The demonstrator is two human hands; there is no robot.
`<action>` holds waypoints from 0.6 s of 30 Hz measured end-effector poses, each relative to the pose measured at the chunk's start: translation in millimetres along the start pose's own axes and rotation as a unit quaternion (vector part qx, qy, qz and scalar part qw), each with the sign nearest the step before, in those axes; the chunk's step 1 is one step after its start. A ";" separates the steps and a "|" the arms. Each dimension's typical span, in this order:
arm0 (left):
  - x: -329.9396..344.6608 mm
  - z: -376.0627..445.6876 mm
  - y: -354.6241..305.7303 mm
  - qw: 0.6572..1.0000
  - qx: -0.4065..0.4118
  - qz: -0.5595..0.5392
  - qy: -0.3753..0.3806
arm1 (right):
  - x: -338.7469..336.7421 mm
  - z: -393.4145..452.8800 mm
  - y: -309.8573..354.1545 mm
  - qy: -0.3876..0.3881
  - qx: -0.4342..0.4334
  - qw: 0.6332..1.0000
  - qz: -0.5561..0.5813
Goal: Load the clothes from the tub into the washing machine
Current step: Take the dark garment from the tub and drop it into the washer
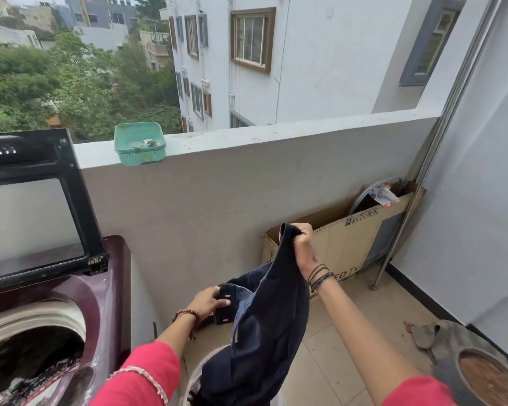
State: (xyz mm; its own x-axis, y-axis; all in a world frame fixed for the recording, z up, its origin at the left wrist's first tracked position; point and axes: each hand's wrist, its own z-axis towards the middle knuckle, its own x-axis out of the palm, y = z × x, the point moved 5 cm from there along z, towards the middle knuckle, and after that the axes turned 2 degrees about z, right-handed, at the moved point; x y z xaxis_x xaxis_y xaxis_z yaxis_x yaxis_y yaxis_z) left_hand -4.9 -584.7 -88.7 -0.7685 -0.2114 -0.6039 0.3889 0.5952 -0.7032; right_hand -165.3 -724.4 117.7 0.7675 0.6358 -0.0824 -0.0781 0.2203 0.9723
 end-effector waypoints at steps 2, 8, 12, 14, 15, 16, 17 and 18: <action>-12.5 -13.1 -15.4 0.997 0.002 -0.063 -0.032 | -6.9 -0.1 0.4 -0.026 -0.002 1.000 -0.017; -42.6 -8.7 -18.1 0.983 0.023 -0.097 -0.156 | -10.9 3.8 14.4 -0.031 -0.012 0.996 -0.085; -49.6 -4.7 -24.6 0.980 -0.003 -0.074 -0.186 | -4.1 4.0 22.1 -0.025 -0.007 0.993 -0.117; -54.4 -4.0 -24.7 0.979 -0.028 -0.053 -0.195 | -1.0 3.9 23.7 -0.029 0.000 0.992 -0.125; -57.7 -4.2 -24.9 0.978 -0.027 -0.049 -0.201 | 0.4 3.2 25.9 -0.034 0.002 0.991 -0.126; -61.2 -4.9 -25.4 0.978 -0.022 -0.048 -0.202 | 1.0 2.6 28.8 -0.044 0.004 0.991 -0.123; -64.9 -6.3 -25.7 0.979 -0.019 -0.052 -0.197 | 1.0 2.1 32.5 -0.059 0.006 0.991 -0.120; -67.2 -6.3 -23.9 0.980 -0.020 -0.065 -0.189 | 0.0 1.9 35.1 -0.075 0.013 0.990 -0.116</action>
State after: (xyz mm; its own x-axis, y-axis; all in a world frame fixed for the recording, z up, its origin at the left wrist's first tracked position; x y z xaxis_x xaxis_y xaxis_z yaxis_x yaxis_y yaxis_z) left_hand 34.3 -579.8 -28.9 -0.5651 -0.5545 -0.6108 0.2736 0.5726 -0.7729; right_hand -166.8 -718.0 152.2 0.8491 0.4524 -0.2728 0.1261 0.3280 0.9362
